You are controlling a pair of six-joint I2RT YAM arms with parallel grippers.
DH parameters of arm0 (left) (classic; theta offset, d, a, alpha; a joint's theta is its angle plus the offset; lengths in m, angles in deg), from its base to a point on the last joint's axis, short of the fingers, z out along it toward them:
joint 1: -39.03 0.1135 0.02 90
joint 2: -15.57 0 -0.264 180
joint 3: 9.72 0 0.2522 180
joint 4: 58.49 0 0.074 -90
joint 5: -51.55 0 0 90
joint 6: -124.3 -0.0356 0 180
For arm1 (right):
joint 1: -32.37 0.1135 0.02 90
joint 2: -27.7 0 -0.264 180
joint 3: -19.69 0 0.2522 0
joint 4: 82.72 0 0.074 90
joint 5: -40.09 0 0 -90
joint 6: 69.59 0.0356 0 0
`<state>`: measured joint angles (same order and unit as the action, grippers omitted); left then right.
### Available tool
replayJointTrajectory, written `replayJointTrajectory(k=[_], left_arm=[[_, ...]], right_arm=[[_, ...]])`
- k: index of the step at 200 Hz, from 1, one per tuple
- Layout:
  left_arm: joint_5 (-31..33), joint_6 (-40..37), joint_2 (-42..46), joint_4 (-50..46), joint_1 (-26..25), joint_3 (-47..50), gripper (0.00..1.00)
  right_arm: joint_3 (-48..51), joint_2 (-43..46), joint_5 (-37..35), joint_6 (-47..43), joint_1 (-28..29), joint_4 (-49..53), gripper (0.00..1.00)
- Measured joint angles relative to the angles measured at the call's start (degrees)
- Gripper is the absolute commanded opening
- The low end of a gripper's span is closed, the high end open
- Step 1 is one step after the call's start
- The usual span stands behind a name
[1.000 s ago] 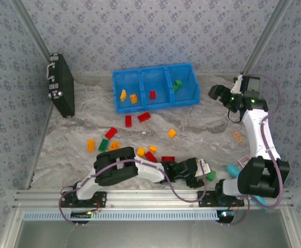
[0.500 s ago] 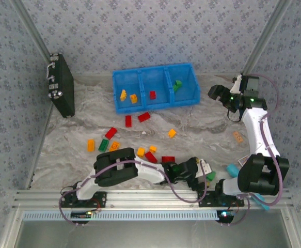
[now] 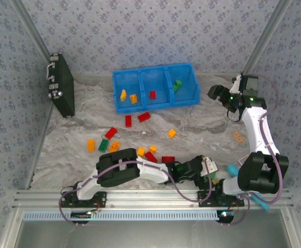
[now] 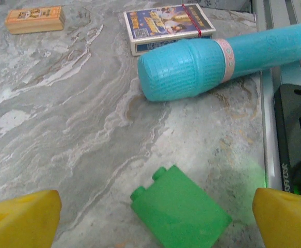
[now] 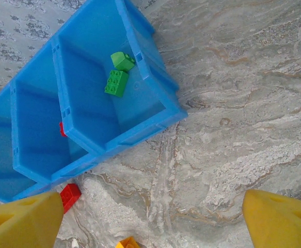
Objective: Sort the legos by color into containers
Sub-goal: Pick up the lego from the bottom-right of the table.
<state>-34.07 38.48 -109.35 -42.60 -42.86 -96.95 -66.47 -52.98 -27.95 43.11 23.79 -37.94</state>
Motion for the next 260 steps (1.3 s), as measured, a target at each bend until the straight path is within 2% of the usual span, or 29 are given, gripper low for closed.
replayJointTrajectory(k=[68, 150, 202, 237, 260], left_arm=[[0.57, 1.16, -3.54, -5.99, 0.00, -5.51, 0.94], [4.28, 4.39, -4.70, -11.39, -0.31, -7.52, 0.79], [5.11, 5.35, -4.92, -11.30, -0.24, -7.76, 0.63], [3.61, 5.33, -5.73, -8.33, -0.07, -7.61, 0.40], [2.27, 5.42, -5.75, -6.75, 0.20, -6.91, 0.38]], right_arm=[[-0.13, -0.52, 0.02, 0.00, 0.00, -0.02, 0.91], [-0.13, -0.74, 0.02, 0.02, -0.07, 0.00, 0.91], [-0.17, -0.74, -0.02, 0.02, -0.28, 0.00, 0.91], [-0.17, -0.74, -0.02, 0.02, -1.09, 0.02, 0.91], [-0.17, -0.72, -0.04, 0.02, -1.90, 0.02, 0.91]])
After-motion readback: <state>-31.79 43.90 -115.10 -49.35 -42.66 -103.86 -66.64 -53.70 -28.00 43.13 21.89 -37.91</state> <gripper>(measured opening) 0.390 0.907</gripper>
